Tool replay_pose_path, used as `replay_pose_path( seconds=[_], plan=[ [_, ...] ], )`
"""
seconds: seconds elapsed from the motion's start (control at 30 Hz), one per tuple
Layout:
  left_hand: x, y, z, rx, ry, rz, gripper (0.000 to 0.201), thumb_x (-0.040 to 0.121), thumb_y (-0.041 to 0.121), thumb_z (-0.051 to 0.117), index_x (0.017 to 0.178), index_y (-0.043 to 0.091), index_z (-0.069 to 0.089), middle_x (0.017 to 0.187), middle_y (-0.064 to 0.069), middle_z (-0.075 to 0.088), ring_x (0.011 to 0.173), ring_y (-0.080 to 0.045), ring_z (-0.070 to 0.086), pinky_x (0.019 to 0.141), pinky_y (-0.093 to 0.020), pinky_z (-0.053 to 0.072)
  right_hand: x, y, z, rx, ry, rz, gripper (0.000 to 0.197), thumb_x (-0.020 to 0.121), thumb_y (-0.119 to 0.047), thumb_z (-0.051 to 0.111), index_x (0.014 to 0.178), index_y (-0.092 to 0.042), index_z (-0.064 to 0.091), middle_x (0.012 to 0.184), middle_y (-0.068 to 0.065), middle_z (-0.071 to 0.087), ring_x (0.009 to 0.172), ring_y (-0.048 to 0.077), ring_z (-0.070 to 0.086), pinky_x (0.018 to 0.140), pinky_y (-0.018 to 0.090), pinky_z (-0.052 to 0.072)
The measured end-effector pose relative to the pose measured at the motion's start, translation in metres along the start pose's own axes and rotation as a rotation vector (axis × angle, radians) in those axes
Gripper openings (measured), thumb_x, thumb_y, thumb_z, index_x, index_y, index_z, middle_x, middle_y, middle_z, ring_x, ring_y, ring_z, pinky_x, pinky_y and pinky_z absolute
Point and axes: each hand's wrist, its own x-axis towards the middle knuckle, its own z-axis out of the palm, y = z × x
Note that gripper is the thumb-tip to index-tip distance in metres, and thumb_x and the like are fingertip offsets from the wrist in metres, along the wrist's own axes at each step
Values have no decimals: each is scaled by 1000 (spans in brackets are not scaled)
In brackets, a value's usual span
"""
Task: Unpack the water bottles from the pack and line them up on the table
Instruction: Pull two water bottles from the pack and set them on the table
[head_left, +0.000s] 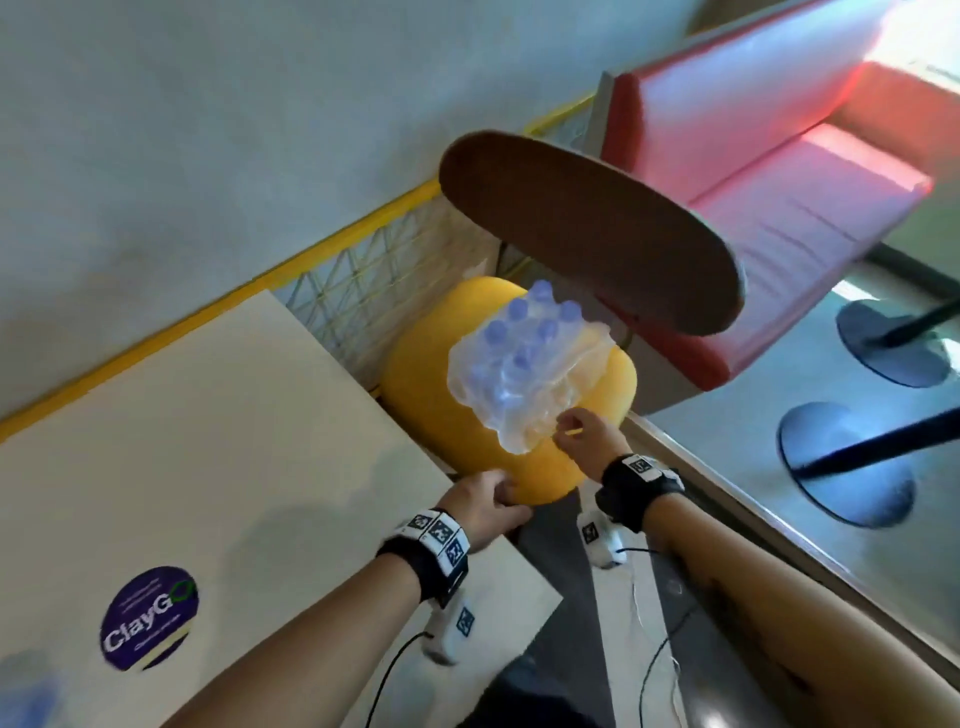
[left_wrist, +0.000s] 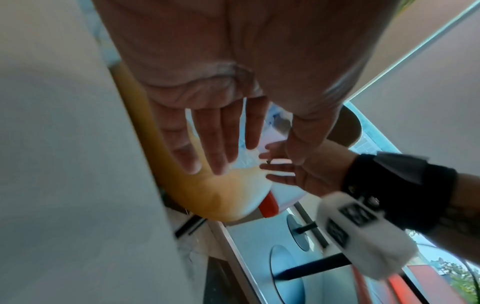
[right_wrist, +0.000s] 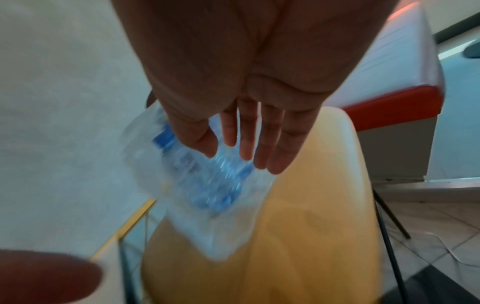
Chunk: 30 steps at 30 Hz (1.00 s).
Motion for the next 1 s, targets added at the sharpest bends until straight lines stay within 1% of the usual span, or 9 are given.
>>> replay_pose_path(
  seconds=[0.17, 0.3, 0.37, 0.47, 0.53, 0.6, 0.73, 0.93, 1.0],
  plan=[
    [82, 48, 32, -268, 93, -79, 106, 85, 47, 79, 165, 28, 13, 160, -5, 41, 140, -31, 54, 112, -42, 46, 70, -16, -41, 176, 62, -31, 66, 87, -19, 74, 144, -18, 41, 130, 3, 56, 110, 26, 62, 86, 35, 49],
    [139, 66, 19, -367, 335, -211, 87, 83, 53, 76, 152, 10, 45, 152, -16, 52, 131, -35, 59, 104, -36, 48, 129, -29, -42, -47, 58, -99, 49, 83, -42, 72, 125, -35, 50, 105, -12, 58, 89, 10, 59, 74, 30, 46],
    [149, 72, 6, -314, 399, -269, 82, 84, 60, 72, 144, 6, 55, 145, -17, 58, 125, -37, 63, 101, -38, 53, 143, -32, -40, -306, 35, -182, 35, 85, -44, 67, 116, -34, 54, 107, -8, 59, 102, 17, 61, 77, 30, 45],
    [159, 75, -7, -229, 469, -235, 74, 92, 54, 70, 150, 14, 49, 139, -14, 65, 120, -37, 66, 102, -43, 55, 147, -29, -34, -413, -14, -234, 62, 78, -33, 78, 134, -25, 54, 121, -4, 59, 110, 20, 58, 83, 17, 45],
    [161, 74, -12, -146, 541, -173, 81, 90, 49, 72, 155, 17, 37, 128, -8, 70, 105, -32, 69, 89, -36, 55, 151, -29, -26, -391, 60, -269, 42, 76, -51, 72, 113, -41, 56, 100, -19, 53, 91, 11, 57, 60, 7, 29],
    [165, 74, -16, -48, 592, -120, 80, 88, 41, 75, 153, 16, 35, 114, -5, 72, 98, -30, 68, 84, -37, 55, 154, -36, -29, -315, 30, -231, 38, 69, -66, 64, 97, -45, 49, 89, -20, 52, 82, 8, 55, 54, 14, 25],
    [169, 75, -23, 147, 504, -120, 52, 93, 40, 72, 135, 12, 61, 122, -14, 71, 115, -34, 68, 99, -43, 55, 151, -27, -34, -386, 28, -303, 45, 66, -58, 72, 101, -36, 56, 96, -12, 59, 86, 13, 57, 68, 25, 35],
    [138, 78, -28, 95, 307, -31, 69, 81, 15, 86, 141, 13, 52, 123, -7, 65, 110, -28, 65, 83, -18, 52, 112, -16, -45, -155, -43, -280, 53, 66, -23, 84, 114, -18, 61, 99, -5, 66, 92, 17, 63, 75, 30, 46],
    [114, 77, -25, 97, 254, 53, 77, 70, 13, 92, 138, 16, 56, 126, -7, 65, 112, -27, 65, 91, -28, 56, 91, -13, -44, -118, -5, -293, 59, 62, -27, 89, 113, -20, 62, 105, -3, 68, 94, 16, 63, 76, 29, 46]
  ],
)
